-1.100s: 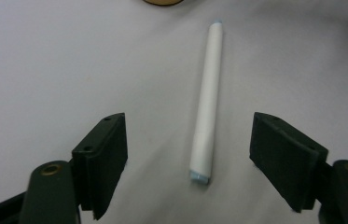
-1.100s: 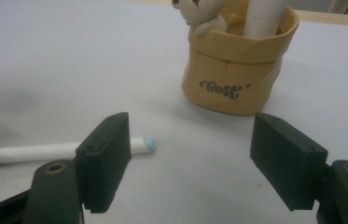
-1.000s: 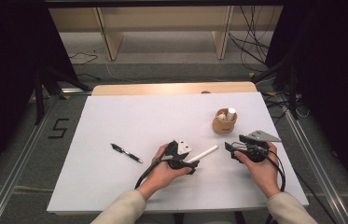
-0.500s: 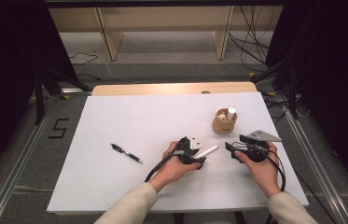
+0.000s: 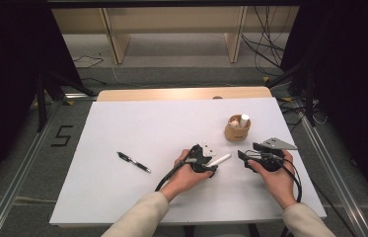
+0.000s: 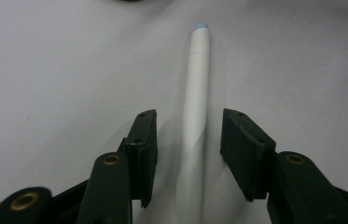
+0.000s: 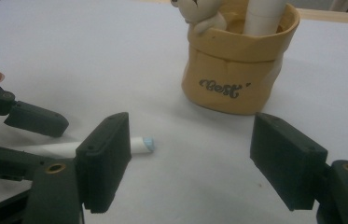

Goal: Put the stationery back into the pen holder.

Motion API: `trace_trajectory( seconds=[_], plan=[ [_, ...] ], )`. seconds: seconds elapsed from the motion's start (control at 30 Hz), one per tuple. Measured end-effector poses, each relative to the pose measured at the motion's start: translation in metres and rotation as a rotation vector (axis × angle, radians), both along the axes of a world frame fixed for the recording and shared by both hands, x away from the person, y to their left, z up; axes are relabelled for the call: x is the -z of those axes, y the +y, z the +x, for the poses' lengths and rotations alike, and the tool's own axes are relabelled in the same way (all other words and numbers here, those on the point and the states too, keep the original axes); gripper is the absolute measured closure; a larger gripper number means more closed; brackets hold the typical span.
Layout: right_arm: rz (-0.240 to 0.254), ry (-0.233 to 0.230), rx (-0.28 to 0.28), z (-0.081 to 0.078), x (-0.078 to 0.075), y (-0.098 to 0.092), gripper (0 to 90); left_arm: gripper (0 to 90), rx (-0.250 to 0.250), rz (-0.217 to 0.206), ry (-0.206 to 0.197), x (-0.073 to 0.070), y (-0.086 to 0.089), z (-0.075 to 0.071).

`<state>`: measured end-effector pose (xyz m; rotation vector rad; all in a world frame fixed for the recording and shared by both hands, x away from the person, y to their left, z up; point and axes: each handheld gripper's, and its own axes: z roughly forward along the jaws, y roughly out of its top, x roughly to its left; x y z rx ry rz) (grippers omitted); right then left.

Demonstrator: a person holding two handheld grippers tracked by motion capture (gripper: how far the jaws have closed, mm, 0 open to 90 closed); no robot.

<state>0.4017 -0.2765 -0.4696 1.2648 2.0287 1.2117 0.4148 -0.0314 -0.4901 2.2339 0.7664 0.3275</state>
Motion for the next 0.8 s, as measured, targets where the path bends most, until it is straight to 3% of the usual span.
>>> trace_trajectory(
  seconds=[0.33, 0.8],
  plan=[
    [0.001, 0.001, 0.000, 0.0000, 0.0001, 0.0001, 29.4, 66.0, 0.020, 0.017, 0.025, -0.0023, -0.0019, 0.0006],
    [0.000, 0.001, 0.000, -0.0004, 0.0000, 0.0004, 29.5, 77.6, 0.047, 0.040, 0.028, -0.0037, -0.0030, -0.0004]
  ],
)
